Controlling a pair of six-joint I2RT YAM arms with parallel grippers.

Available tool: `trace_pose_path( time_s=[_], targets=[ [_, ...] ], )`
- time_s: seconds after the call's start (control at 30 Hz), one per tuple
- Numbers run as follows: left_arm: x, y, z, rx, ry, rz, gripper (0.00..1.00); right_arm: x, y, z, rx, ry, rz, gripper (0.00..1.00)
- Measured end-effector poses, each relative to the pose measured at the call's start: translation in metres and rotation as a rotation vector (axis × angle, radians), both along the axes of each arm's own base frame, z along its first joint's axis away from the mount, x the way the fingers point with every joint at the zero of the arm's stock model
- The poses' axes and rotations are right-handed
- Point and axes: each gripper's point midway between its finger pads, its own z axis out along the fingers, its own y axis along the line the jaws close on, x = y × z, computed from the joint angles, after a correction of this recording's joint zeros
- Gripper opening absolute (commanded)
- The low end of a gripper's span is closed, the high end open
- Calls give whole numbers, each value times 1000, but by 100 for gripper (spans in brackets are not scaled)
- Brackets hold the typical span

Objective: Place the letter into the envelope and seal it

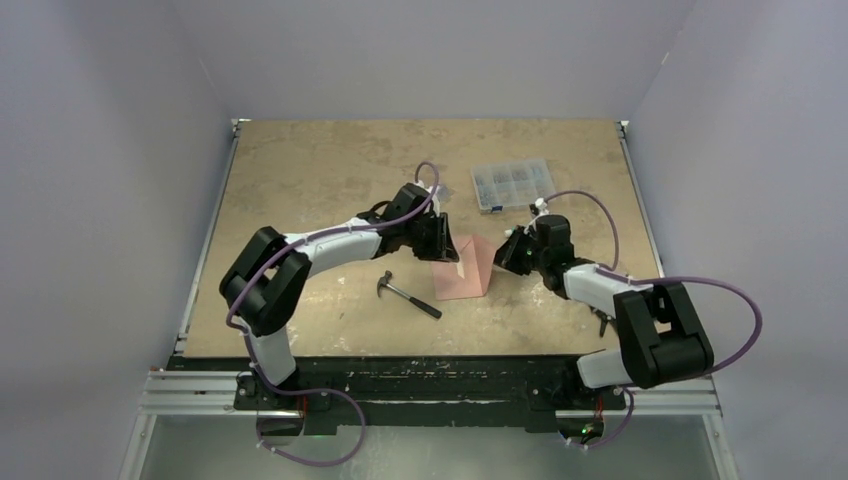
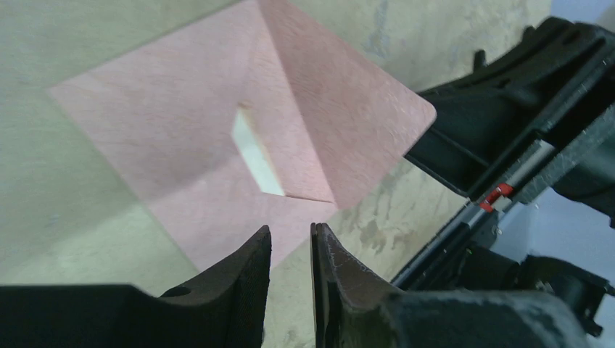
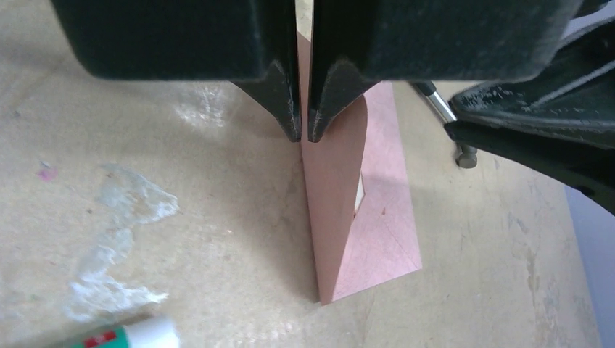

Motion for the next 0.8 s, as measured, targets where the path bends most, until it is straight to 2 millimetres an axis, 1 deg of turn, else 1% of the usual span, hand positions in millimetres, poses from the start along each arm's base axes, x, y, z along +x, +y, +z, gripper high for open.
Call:
trace_pose_path(
  time_s=[0.07,0.17,0.23,0.37,0.53,0.67,0.8],
  targets=[
    [8,9,3,31,-26,44,17,2,6,1,-10,-9,21,9],
    [19,23,-6,92,-44,97,9,5,17,3,-26,-30,54,10],
    [24,32,-18,138,-39,122,4,5,25,3,-32,-43,80,10],
    [26,43,-57,236,6,140,0,2,38,-3,-50,-48,118,10],
    [36,37,-59,238,-7,137,0,1,54,-15,-79,-34,157,11],
    [36,37,-59,238,-9,136,0,2,65,-19,-98,-37,184,11],
    [36,37,-59,238,-10,135,0,3,71,-19,-117,-49,197,11]
  ],
)
